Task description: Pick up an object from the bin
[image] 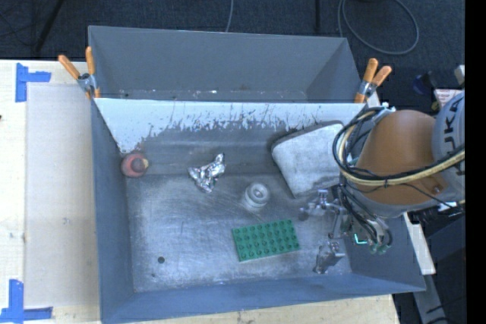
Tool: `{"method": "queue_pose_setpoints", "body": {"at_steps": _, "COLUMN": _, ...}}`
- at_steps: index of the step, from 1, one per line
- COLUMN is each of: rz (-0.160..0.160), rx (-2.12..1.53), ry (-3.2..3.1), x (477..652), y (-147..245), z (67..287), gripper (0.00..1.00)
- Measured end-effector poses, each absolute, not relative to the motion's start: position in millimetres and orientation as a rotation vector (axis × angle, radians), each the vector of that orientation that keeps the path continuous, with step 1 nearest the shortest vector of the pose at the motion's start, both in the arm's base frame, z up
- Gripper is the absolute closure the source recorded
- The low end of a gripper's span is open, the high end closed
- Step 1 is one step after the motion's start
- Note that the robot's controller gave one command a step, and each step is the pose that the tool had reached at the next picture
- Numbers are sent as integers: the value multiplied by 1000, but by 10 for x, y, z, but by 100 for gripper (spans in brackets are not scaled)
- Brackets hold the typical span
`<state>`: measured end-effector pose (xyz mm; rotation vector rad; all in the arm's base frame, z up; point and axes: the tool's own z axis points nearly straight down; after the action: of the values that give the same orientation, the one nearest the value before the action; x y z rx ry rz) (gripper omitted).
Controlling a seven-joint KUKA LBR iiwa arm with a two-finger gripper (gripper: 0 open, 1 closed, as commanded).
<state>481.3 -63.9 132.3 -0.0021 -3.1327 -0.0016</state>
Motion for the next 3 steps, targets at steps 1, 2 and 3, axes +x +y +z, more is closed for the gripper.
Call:
{"method": "queue_pose_setpoints", "body": {"at_steps": 1, "rz": 1, "rx": 251, "ry": -3132, "x": 5237, "y": -142, "z": 712, "gripper": 0}}
{"method": "queue_pose_setpoints", "body": {"at_steps": 2, "rz": 2, "rx": 257, "ry": -3130, "x": 5235, "y": -141, "z": 730, "gripper": 100}}
{"method": "queue_pose_setpoints", "body": {"at_steps": 3, "rz": 1, "rx": 252, "ry": -3141, "x": 5544, "y": -94, "z": 1957, "gripper": 100}}
